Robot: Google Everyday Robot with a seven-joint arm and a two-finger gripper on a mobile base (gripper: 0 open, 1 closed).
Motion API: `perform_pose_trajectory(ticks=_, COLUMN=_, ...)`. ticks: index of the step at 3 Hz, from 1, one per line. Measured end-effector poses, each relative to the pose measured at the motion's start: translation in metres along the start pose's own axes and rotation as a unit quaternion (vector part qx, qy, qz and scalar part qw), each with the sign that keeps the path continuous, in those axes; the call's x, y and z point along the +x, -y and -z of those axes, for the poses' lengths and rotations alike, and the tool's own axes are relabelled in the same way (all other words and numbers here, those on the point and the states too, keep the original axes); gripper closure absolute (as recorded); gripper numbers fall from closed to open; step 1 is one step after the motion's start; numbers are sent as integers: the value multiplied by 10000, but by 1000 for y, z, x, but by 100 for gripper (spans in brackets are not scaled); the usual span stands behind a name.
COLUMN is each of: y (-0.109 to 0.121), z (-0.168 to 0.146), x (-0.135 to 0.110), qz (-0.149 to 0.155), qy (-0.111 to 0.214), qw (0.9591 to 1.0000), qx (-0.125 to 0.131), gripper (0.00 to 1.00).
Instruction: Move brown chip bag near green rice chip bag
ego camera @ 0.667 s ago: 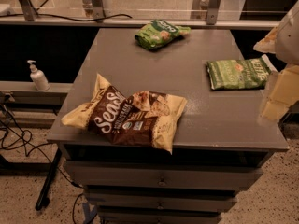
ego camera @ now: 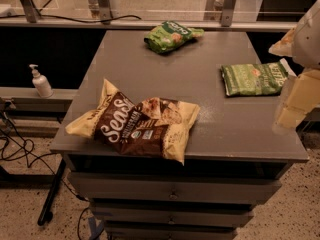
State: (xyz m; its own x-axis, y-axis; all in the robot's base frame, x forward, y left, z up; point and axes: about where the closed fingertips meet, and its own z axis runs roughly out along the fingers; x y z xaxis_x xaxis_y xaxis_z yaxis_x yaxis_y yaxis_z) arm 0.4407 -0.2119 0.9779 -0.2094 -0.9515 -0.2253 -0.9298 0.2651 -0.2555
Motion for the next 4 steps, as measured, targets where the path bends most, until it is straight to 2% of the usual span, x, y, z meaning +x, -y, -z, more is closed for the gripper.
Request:
perform_pose_trajectory(ticks=1, y=0, z=-20, x=-19, qz=-42, qy=364, qw=9993, qx=-85, gripper=0)
perform_pose_trajectory(ticks=2, y=-2, z=-54, x=-53, qz=-236, qy=886, qw=9952, qx=-354, gripper=0)
perform_pose_trajectory(ticks=3, y=-7, z=-83, x=-91, qz=-584, qy=1299, qw=9864, qx=-815, gripper=0)
perform_pose_trajectory(ticks=4, y=-15, z=-103, x=-118, qz=-969, qy=1533, qw=9753, qx=-1264, gripper=0)
